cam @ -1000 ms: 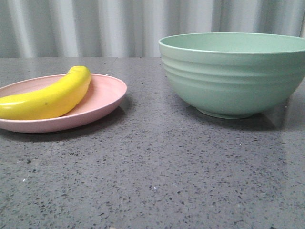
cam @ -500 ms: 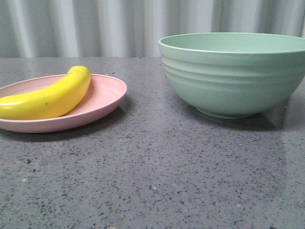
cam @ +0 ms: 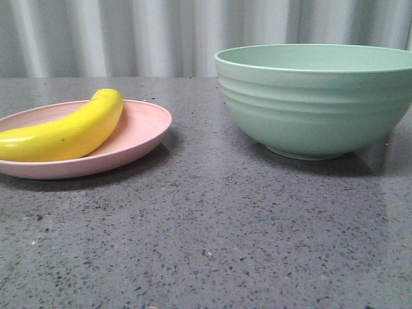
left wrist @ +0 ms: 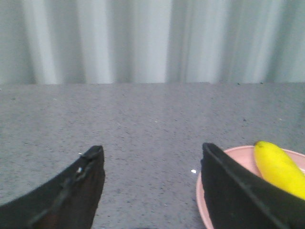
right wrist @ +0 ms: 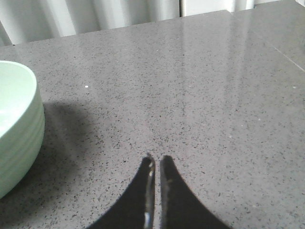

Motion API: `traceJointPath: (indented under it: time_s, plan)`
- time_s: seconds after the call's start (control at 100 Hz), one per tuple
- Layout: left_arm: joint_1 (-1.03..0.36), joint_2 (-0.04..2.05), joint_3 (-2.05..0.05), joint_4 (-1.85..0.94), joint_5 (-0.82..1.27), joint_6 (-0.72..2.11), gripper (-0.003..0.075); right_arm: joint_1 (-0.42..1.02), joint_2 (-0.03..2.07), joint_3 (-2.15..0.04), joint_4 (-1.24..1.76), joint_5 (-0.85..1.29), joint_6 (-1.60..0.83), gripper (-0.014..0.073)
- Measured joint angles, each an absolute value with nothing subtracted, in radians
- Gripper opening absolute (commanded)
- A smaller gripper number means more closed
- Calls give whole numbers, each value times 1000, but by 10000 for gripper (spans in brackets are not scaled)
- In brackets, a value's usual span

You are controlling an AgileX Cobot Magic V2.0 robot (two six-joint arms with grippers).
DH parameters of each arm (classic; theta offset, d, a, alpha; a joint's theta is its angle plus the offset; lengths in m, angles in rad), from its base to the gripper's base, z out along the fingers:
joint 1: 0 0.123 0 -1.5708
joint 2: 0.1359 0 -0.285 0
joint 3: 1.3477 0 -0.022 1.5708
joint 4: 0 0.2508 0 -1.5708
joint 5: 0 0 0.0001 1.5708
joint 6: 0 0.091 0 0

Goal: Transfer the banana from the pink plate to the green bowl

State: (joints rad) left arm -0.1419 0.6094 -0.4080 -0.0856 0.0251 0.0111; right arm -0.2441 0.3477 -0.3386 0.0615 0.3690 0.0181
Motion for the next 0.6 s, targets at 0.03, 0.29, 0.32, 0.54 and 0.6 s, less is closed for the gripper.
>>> traceJointPath:
  time_s: [0.03, 0.29, 0.32, 0.54, 0.6]
  plan:
    - [-168, 635, -425, -86, 41, 11, 412, -244, 348, -339, 61, 369, 18, -65]
    - [-425, 904, -617, -60, 244, 11, 412, -244, 348, -339, 61, 369, 18, -65]
    - [-452, 933, -642, -57, 272, 11, 412, -244, 348, -339, 61, 369, 18, -65]
    - [-537, 1135, -777, -53, 445, 43, 410, -244, 348, -339, 61, 369, 18, -65]
    - [-539, 1179, -811, -51, 482, 57, 410, -244, 348, -339, 61, 369, 18, -65]
